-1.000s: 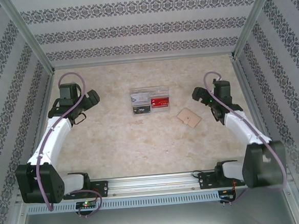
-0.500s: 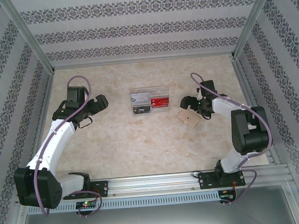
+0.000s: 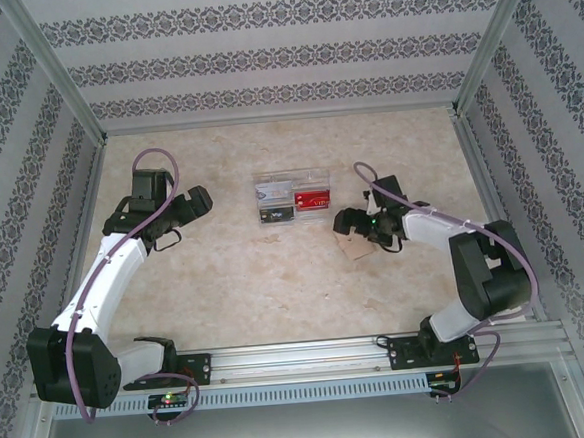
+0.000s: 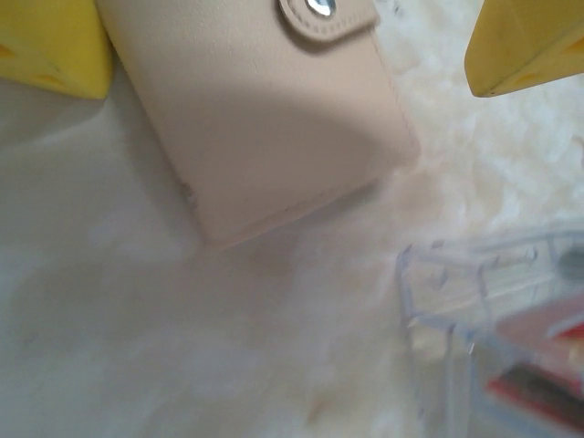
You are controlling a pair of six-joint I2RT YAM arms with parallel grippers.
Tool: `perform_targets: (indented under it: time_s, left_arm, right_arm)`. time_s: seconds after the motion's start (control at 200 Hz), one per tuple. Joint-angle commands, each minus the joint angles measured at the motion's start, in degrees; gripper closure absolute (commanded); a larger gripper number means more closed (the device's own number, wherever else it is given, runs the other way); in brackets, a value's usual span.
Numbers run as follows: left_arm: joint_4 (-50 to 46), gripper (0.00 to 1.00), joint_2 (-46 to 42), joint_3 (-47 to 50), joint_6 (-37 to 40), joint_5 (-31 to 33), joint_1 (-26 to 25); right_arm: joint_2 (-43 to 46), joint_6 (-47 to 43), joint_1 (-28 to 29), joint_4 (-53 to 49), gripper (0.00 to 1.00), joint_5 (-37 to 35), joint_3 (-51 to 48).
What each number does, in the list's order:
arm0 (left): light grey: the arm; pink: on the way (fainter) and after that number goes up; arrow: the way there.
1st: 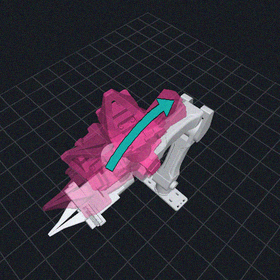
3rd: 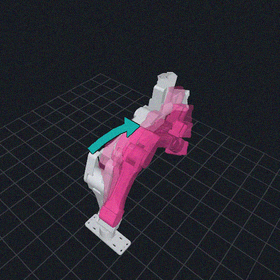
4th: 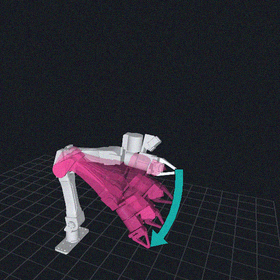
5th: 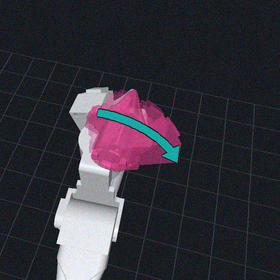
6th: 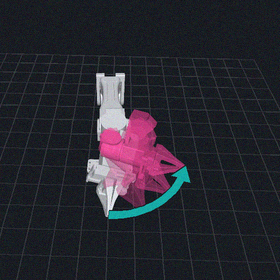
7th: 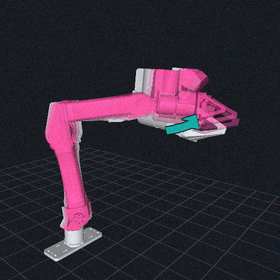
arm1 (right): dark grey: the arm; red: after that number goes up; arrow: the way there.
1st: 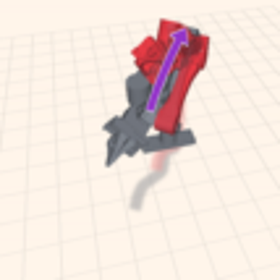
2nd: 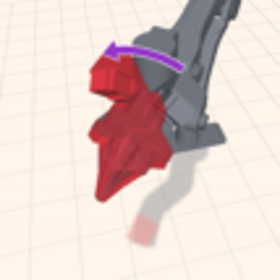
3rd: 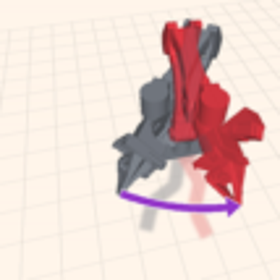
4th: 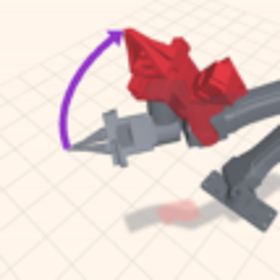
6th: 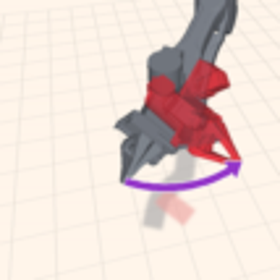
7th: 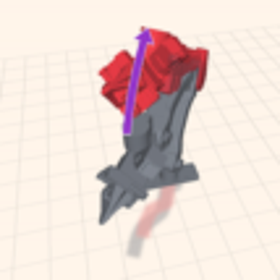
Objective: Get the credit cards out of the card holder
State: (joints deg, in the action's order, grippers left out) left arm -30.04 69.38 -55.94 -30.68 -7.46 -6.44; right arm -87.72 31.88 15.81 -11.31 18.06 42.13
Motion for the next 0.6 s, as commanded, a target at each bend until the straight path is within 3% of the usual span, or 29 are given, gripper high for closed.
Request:
perform_targets:
  time_s: [0.0, 0.29, 0.425, 0.595]
  left_arm:
    - [-1.1, 0.00, -0.3, 0.7, 0.7, 0.2, -0.8]
    - [-0.7, 0.00, -0.9, 2.4, 1.5, -2.7, -1.0]
    - [-1.0, 0.00, -1.2, 3.4, 2.0, -3.6, -1.3]
    - [-1.2, 0.00, -2.0, 4.3, 2.2, -3.8, -1.5]
  right_arm:
    - [1.2, 6.3, 5.6, -1.7, 0.02, 0.4, -3.1]
    - [-2.1, 12.3, 18.2, 0.3, 0.02, -5.6, -0.4]
    - [-3.5, 13.6, 20.6, -2.4, 0.02, -11.3, 2.7]
    - [-2.6, 12.3, 19.5, -3.4, 0.02, -16.5, 3.3]
